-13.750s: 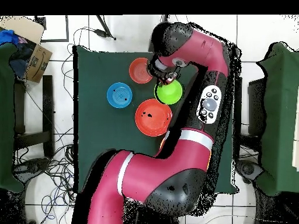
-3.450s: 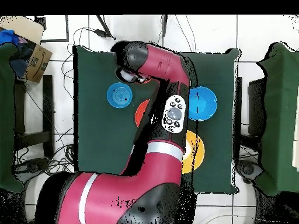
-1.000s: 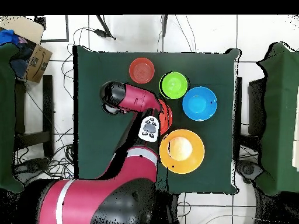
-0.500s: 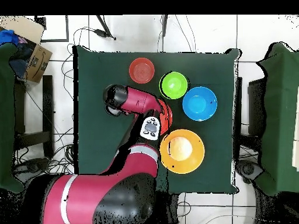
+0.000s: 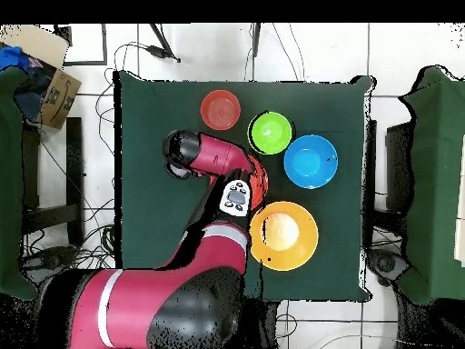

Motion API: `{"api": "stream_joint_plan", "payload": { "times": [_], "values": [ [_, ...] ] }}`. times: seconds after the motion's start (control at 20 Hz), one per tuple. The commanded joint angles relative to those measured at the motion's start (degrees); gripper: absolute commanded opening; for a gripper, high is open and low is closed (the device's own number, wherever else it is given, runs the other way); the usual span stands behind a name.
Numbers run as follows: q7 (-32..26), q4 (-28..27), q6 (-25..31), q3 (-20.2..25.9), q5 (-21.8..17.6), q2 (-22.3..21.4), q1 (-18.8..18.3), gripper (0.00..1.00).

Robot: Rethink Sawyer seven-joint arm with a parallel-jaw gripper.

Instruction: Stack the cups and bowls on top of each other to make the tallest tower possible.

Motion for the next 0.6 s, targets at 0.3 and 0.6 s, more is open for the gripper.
{"api": "stream_joint_plan", "payload": {
  "times": [0.3,0.6],
  "values": [
    [8.4,-2.4,-6.6,3.5,-0.3,6.8,-1.4,0.00],
    [8.7,-3.6,-6.0,2.8,0.1,7.2,-1.2,0.00]
  ]
}}
